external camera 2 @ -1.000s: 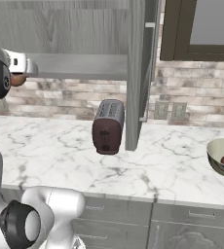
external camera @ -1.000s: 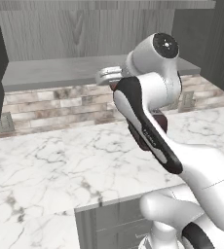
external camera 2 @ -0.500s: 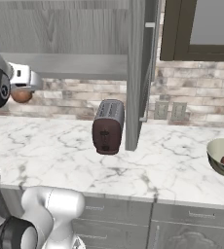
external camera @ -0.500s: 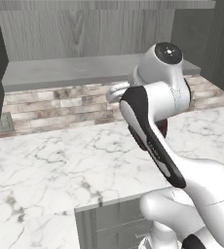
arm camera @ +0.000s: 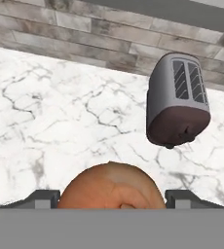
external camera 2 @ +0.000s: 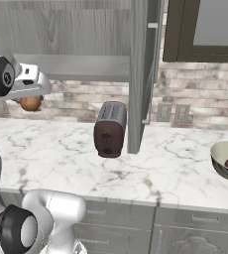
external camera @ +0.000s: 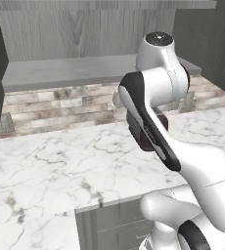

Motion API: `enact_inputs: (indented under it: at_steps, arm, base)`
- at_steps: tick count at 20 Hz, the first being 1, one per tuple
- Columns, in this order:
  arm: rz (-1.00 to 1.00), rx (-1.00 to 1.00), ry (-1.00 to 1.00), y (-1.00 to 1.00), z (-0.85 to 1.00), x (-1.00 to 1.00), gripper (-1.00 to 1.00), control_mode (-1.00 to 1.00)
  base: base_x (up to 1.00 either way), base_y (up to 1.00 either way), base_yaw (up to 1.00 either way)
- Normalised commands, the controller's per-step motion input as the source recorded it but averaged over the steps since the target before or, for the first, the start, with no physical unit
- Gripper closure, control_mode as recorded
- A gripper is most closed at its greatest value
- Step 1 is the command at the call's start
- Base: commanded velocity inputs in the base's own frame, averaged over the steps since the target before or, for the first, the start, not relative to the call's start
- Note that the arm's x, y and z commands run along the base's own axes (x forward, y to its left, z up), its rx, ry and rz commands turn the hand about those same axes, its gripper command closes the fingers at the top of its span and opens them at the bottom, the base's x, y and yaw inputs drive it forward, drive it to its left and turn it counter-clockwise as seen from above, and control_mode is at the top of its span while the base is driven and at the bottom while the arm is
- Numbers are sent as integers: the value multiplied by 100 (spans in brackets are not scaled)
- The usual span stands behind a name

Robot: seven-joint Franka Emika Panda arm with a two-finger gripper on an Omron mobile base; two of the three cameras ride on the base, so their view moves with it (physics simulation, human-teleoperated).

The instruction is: Pick the onions from the cabinet and place them in one bowl. Pick the squash from the sink and place it in the other bowl.

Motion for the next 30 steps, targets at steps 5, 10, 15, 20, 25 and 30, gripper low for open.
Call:
enact_inputs:
  at_steps: [5,10,15,20,25,30]
  arm:
    - [-16,1,3,-20,-32,-42,100,-100]
    - [-17,5,-9,-23,-16,-61,100,-100]
    - [-5,2,-1,-10,-6,-19,100,-100]
    - [0,0,0,0,-1,-5,100,-100]
    - [0,0,0,0,0,0,100,100]
    - [0,0,0,0,0,0,100,100]
  base:
    - [0,0,0]
    - [0,0,0]
    - [0,0,0]
    - [0,0,0]
    - [-58,-10,-3]
    - [-67,-9,-4]
